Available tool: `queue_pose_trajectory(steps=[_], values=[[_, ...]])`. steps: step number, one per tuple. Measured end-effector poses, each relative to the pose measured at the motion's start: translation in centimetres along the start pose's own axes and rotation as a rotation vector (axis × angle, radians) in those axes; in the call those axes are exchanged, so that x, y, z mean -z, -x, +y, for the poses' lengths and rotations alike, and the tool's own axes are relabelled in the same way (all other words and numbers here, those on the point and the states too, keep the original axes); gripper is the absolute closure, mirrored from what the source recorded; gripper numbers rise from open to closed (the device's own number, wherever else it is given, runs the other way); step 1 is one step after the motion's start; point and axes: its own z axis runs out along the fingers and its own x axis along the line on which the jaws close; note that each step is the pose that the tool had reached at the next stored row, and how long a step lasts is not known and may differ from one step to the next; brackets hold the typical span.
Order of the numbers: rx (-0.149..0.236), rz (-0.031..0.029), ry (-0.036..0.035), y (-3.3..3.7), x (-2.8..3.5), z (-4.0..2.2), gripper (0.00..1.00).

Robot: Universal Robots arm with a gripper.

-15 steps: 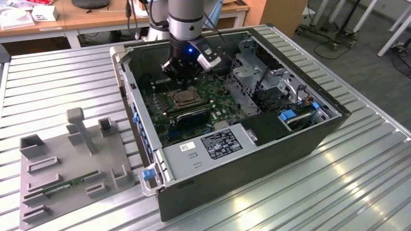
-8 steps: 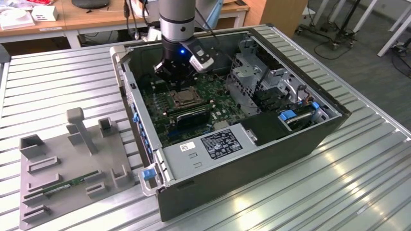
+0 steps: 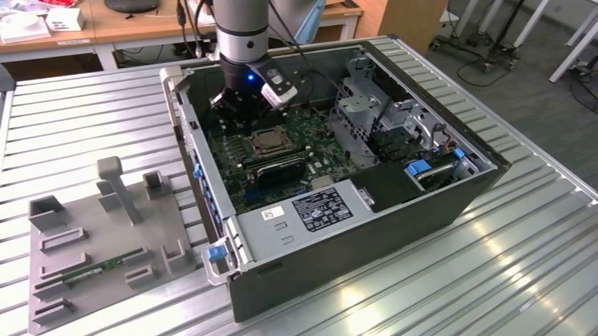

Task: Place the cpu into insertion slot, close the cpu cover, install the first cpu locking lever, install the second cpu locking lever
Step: 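Install the first cpu locking lever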

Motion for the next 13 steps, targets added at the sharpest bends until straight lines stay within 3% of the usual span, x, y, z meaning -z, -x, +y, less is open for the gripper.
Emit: queue_pose_trajectory(steps=[7,13], values=[[0.000,-0.0008,0.0001,-1.14,0.04,-0.07,0.89],[0.000,-0.0012,0.0002,-1.27,0.35,-0.07,0.89]])
